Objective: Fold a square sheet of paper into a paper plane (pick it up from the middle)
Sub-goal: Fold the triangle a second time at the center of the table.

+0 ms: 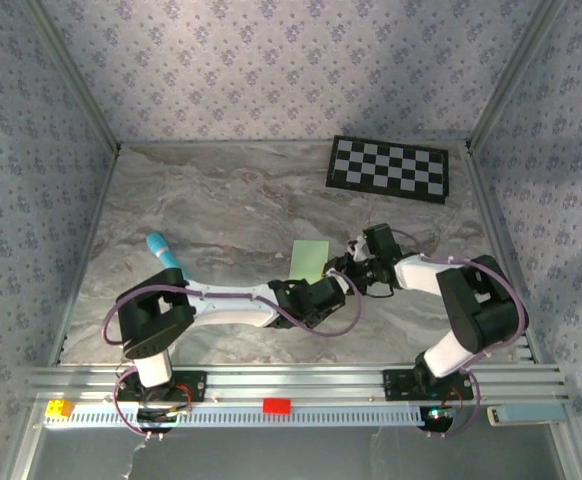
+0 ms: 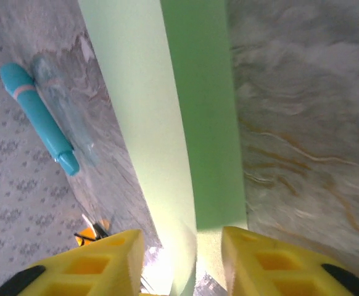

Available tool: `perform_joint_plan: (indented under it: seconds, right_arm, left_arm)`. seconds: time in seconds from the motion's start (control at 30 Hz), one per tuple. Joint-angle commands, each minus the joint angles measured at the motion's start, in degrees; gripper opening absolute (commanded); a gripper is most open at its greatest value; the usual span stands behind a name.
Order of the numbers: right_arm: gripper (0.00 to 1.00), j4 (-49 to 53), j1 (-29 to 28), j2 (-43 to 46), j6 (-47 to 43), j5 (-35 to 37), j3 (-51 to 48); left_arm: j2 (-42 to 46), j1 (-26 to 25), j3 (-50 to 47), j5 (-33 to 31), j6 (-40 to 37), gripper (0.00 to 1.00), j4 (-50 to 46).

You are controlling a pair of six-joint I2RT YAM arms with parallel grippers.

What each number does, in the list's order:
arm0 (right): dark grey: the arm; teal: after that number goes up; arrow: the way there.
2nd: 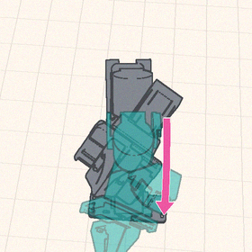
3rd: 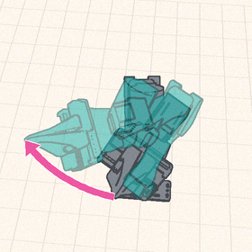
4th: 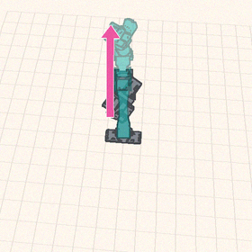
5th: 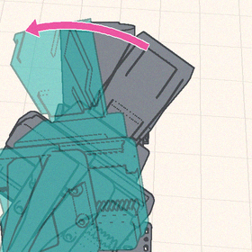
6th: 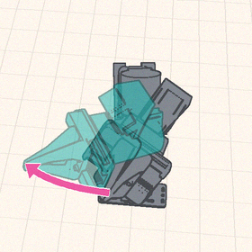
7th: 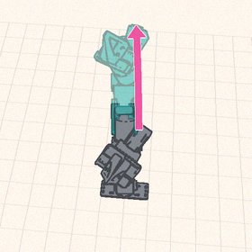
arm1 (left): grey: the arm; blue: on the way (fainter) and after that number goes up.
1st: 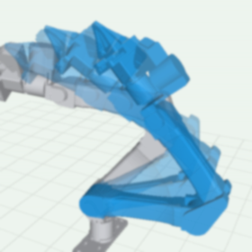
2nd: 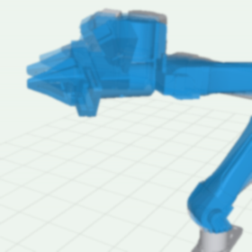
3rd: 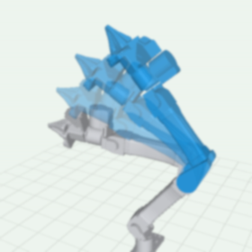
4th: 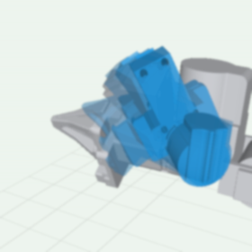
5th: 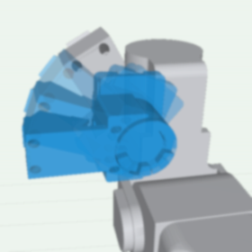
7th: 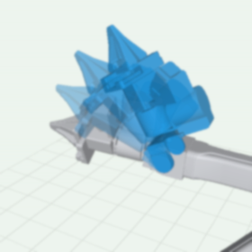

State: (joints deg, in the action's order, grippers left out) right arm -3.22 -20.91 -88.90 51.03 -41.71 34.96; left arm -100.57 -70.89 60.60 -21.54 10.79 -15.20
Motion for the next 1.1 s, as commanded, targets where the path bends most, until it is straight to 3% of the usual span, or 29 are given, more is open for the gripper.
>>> perform_joint_plan:
  seconds: [0.0,0.2,0.43,0.57,0.67,0.83,1.07]
  right_arm:
    - [0.46,7.6,1.9,5.0,-2.8,4.7,-0.3]
    - [0.49,13.3,4.1,12.0,-5.8,8.1,-1.5]
    - [0.45,15.0,3.2,18.8,-8.7,13.4,-3.9]
    - [0.33,14.1,2.5,23.7,-8.8,15.4,-6.7]
    - [0.27,13.7,2.5,24.6,-8.5,12.5,-7.6]
    - [0.20,11.5,-0.1,20.0,-7.7,6.9,-6.7]
    - [0.10,8.2,-5.2,15.2,-6.1,11.1,-5.7]
  left_arm:
    - [4.7,2.9,-0.6,8.0,4.9,0.00,2.0]
    - [7.4,7.7,-2.4,21.4,10.2,0.00,6.2]
    - [8.3,11.2,-3.5,29.1,14.8,0.00,9.1]
    - [8.3,12.4,-4.2,30.3,17.1,0.00,10.3]
    - [8.5,13.0,-4.9,30.5,18.5,0.00,11.2]
    - [8.0,13.4,-5.7,30.7,20.2,0.00,11.8]
    - [6.8,13.5,-5.2,30.5,20.5,0.00,10.9]
